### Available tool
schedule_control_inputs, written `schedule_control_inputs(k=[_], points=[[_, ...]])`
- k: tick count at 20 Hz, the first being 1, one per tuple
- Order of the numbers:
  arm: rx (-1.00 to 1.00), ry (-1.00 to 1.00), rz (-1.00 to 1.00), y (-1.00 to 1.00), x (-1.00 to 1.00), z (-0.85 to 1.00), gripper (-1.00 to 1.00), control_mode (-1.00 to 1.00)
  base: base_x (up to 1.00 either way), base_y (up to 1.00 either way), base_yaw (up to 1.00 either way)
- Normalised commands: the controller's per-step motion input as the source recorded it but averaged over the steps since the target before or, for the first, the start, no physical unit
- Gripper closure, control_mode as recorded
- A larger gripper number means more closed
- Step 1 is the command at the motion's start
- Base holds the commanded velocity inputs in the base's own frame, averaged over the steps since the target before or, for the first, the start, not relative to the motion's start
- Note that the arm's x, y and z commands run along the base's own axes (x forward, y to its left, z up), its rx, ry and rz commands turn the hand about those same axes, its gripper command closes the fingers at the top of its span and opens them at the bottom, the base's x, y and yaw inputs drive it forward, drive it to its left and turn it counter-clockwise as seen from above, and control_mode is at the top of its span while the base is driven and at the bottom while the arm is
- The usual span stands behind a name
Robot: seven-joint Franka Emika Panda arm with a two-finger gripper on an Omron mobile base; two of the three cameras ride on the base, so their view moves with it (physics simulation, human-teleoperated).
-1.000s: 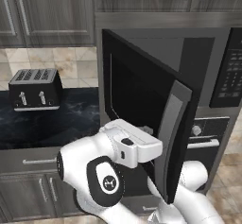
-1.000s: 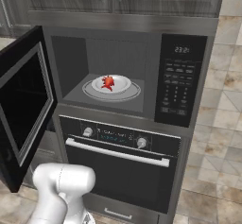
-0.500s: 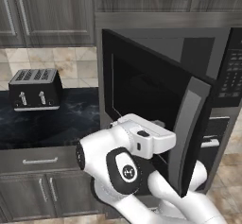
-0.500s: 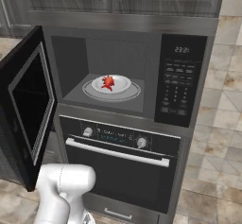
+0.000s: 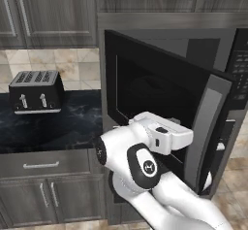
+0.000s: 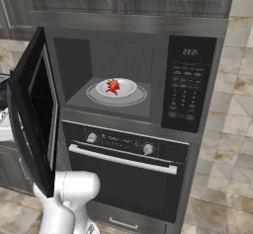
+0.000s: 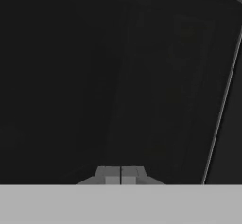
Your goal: Transport the fish from the fridge to the microwave and turn on the microwave.
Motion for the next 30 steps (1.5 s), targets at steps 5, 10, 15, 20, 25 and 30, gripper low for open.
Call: schedule_control_inputs(k=[5,10,15,20,25,30], points=[[0.00,0.00,0.03,-0.46,0.32,0.00,1.00,-1.00,0.00,0.00,0.00],[0.00,0.00,0.09,-0.45,0.38,-0.02,1.00,-1.00,0.00,0.00,0.00],[0.00,0.00,0.12,-0.33,0.28,0.00,1.00,-1.00,0.00,0.00,0.00],[0.00,0.01,0.13,-0.18,0.16,0.00,1.00,-1.00,0.00,0.00,0.00],[0.00,0.02,0.13,-0.15,0.13,0.00,1.00,-1.00,0.00,0.00,0.00],[0.00,0.02,0.15,-0.13,0.24,0.00,1.00,-1.00,0.00,0.00,0.00]])
